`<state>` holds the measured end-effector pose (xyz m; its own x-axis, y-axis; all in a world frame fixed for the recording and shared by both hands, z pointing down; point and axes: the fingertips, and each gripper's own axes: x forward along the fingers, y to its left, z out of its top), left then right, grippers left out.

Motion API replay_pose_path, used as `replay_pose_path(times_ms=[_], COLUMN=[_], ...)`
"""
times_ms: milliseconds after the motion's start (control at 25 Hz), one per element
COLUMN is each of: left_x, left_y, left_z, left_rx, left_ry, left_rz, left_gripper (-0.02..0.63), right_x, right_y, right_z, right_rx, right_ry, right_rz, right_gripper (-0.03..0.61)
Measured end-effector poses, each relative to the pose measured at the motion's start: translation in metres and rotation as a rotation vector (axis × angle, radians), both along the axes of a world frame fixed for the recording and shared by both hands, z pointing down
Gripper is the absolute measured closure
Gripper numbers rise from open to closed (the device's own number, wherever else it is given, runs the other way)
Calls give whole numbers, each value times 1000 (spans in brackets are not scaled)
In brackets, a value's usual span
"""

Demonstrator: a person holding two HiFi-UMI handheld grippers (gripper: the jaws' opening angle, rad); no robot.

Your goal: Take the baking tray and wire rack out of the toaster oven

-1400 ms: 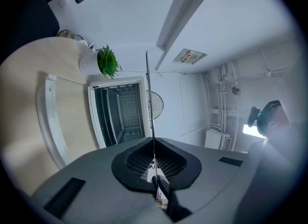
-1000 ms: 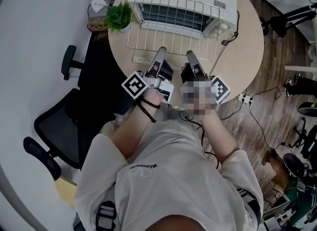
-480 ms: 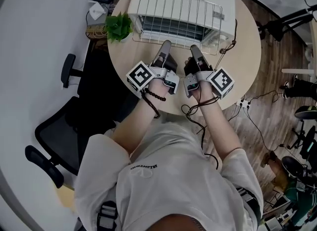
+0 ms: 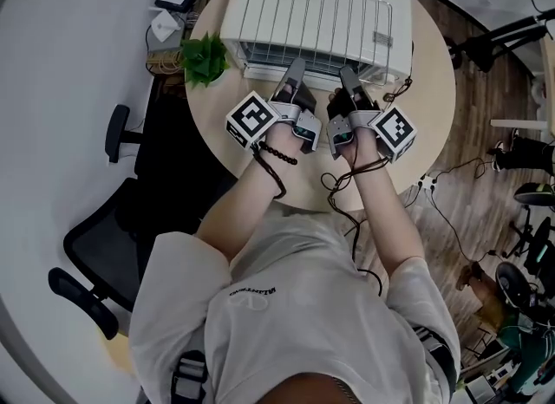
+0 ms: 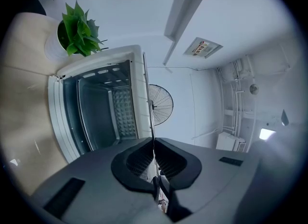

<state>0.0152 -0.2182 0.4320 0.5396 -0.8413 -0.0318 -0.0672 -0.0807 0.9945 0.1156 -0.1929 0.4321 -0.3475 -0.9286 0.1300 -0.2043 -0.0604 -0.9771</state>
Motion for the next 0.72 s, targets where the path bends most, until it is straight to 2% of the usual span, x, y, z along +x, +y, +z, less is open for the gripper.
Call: replay_pose_path(times_ms=[480, 720], left_x=[5, 6], left_y=[-29, -29], left_z=[2, -3], left_rx=[-4, 1], left_ry=[10, 21], left_rz=[-4, -16], left_gripper=[604, 597], right_x=[6, 3], right_y=[-28, -28], right_z=[2, -5], right_rx=[1, 12], right_ry=[8, -36], right_rz=[19, 20], right_gripper=[563, 560])
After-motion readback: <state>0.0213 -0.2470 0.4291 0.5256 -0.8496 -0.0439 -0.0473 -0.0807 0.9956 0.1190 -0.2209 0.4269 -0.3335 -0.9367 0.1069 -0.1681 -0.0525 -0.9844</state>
